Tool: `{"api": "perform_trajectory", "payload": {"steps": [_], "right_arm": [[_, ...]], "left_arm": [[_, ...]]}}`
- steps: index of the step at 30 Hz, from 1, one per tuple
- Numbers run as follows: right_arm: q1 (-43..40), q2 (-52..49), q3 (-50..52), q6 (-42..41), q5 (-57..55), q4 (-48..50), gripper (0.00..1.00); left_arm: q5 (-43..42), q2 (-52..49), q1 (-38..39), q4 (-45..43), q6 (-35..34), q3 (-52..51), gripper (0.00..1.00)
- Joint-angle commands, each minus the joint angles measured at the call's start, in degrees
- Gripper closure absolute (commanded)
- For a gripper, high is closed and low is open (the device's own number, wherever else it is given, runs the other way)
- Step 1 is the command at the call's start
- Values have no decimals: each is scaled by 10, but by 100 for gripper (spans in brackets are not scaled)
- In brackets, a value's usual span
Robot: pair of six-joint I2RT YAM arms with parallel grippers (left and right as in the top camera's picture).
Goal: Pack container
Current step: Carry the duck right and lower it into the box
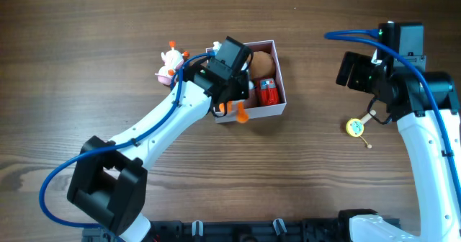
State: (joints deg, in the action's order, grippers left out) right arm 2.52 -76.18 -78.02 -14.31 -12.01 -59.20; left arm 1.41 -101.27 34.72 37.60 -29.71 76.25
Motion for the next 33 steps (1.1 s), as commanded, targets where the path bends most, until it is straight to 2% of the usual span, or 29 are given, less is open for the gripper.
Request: {"api": "perform_trajectory", "payload": {"steps": [1,4,19,28,29,31,33], "right_arm": [[-1,-1,3,-9,1,0,0],[-1,-1,3,-9,1,0,0],[-1,-1,3,-9,1,0,0],[-1,-1,3,-9,1,0,0],[-1,-1,3,-9,1,0,0],[-1,-1,3,-9,1,0,0],[-1,-1,3,-9,1,0,0]], "left_arm": [[65,0,-2,23,17,6,96],[94,0,-2,25,27,6,96],[94,-7,-2,-9,22,6,96],[92,-49,-2,29,23,6,96],[92,-49,-2,31,23,6,91],[91,-49,-2,34,23,6,69],[91,-49,-2,34,23,6,35]]}}
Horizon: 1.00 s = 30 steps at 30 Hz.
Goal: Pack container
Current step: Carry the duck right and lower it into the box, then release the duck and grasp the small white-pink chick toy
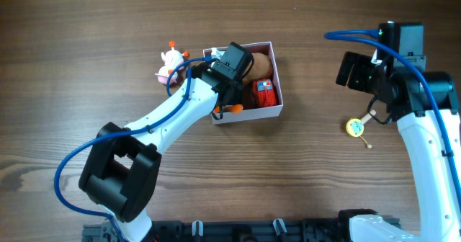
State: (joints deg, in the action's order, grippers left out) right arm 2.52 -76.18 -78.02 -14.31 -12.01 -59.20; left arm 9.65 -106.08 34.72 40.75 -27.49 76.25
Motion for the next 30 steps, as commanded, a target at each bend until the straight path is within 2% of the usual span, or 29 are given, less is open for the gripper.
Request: {"api": "perform_trajectory", "payload": {"steps": [1,8,11,13,18,23,27,28,30], "right_arm": [[-1,-1,3,-9,1,0,0],[-1,-1,3,-9,1,0,0],[-1,-1,3,-9,1,0,0],[-1,-1,3,-9,1,0,0],[-1,-1,3,-9,1,0,0],[-1,-1,3,-9,1,0,0],[-1,-1,3,-9,1,0,0],[-1,-1,3,-9,1,0,0],[-1,-1,3,-9,1,0,0]], "left_arm": [[2,-1,-2,1,0,6,32],[-17,32,-2,-24,0,17,32],[-16,49,-2,-26,0,27,34],[-16,67,-2,-26,1,30,38],[72,136,-16,-17,1,32,37],[103,168,-112,38,1,31,33],[83,143,-203,22,5,31,33],[63,133,-219,11,22,31,33],[-4,107,-255,-22,98,31,32]]}}
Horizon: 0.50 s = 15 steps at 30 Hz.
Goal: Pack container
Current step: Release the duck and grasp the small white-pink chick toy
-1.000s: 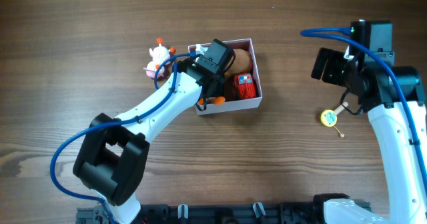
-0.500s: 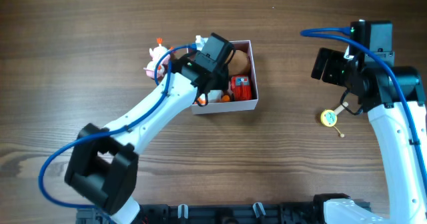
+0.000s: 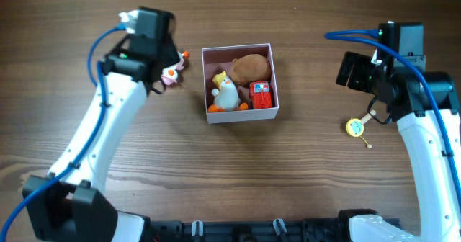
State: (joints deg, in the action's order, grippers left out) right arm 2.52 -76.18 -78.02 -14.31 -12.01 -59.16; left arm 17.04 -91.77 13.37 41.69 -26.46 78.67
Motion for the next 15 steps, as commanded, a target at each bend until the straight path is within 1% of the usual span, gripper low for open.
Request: {"api": "perform_trajectory", "payload": {"steps": [1,2,4,7,8,9,11,15], "right_arm": [[-1,-1,3,-9,1,0,0],[-1,-1,3,-9,1,0,0],[-1,-1,3,-9,1,0,0],[-1,-1,3,-9,1,0,0],[-1,-1,3,-9,1,0,0],[-1,-1,3,-9,1,0,0],[-1,-1,3,-9,1,0,0],[-1,-1,3,-9,1,0,0]], "left_arm": [[-105,-48,-52,-46,120,7,29],[-122,-58,-57,-56,142,7,25],[-150,-81,-63,-74,193,7,23],[-153,-127,-63,-83,249,7,23],[-155,-152,-63,-83,264,7,21],[-157,-165,-63,-84,271,7,19],[-172,-191,-62,-83,280,7,18],[-179,-241,-63,-92,282,7,17]]}}
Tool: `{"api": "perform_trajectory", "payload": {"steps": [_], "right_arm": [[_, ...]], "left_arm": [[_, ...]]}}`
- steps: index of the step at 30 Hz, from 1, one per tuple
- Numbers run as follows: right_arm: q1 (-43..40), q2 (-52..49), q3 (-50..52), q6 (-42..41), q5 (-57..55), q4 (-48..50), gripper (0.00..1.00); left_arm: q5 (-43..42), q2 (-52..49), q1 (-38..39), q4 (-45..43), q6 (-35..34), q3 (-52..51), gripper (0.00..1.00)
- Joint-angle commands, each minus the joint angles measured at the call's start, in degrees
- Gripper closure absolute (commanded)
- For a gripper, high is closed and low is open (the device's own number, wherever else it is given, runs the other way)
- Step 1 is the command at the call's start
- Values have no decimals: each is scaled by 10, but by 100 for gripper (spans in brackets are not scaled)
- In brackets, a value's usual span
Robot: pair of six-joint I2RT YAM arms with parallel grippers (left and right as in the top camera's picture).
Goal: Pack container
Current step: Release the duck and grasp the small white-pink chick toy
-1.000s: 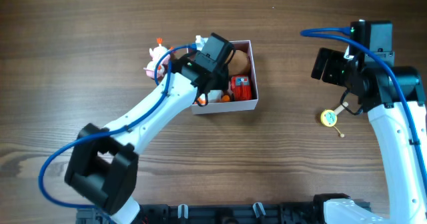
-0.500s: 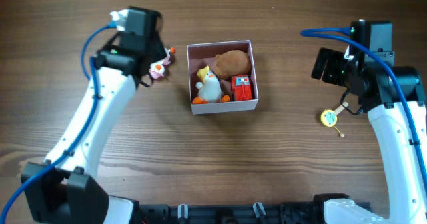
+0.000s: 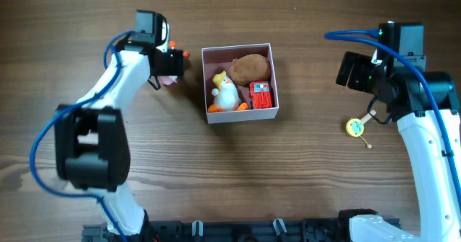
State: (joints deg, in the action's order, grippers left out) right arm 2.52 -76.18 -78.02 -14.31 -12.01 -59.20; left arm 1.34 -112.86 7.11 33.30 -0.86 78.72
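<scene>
A pink-walled open box (image 3: 204, 83) sits mid-table. Inside it lie a white duck plush with orange feet (image 3: 225, 95), a brown plush (image 3: 251, 67) and a small red toy (image 3: 261, 94). Left of the box, my left gripper (image 3: 168, 63) hovers right over a pink-and-white plush toy (image 3: 171, 79). Only that toy's pink edge and an orange tip show, and the fingers are hidden from above. My right gripper (image 3: 353, 70) hangs far right, away from the box, its jaw state unclear.
A small yellow round item on a stick (image 3: 354, 127) lies on the wooden table (image 3: 288, 170) below the right gripper. The left arm runs down the left side to its base at the front edge.
The left arm's wrist has turned and shifted slightly right, so the gripper now sits directly over the pink-and-white toy. The box, its contents and the right arm are unchanged.
The left gripper first held the duck plush over the box's front-left corner, then lower inside the box. Afterwards the duck lay in the box and the gripper was out at the left beside the pink-and-white toy, which it now covers. The right arm never moved.
</scene>
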Motion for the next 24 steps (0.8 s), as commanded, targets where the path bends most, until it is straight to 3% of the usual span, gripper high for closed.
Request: {"api": "perform_trajectory", "payload": {"steps": [1,4,6,7,10,16,24], "right_arm": [[-1,-1,3,-9,1,0,0],[-1,-1,3,-9,1,0,0],[-1,-1,3,-8,1,0,0],[-1,-1,3,-9,1,0,0],[-1,-1,3,-9,1,0,0],[-1,-1,3,-9,1,0,0],[-1,-1,3,-9,1,0,0]], "left_arm": [[-22,-37,0,-9,26,7,17],[-22,-40,1,-11,26,7,25],[-23,-37,2,-17,32,7,50],[-22,-37,2,-19,37,7,73],[-22,-37,2,-19,37,7,95],[-35,40,20,-10,21,17,96],[-35,232,128,-9,-43,19,96]]}}
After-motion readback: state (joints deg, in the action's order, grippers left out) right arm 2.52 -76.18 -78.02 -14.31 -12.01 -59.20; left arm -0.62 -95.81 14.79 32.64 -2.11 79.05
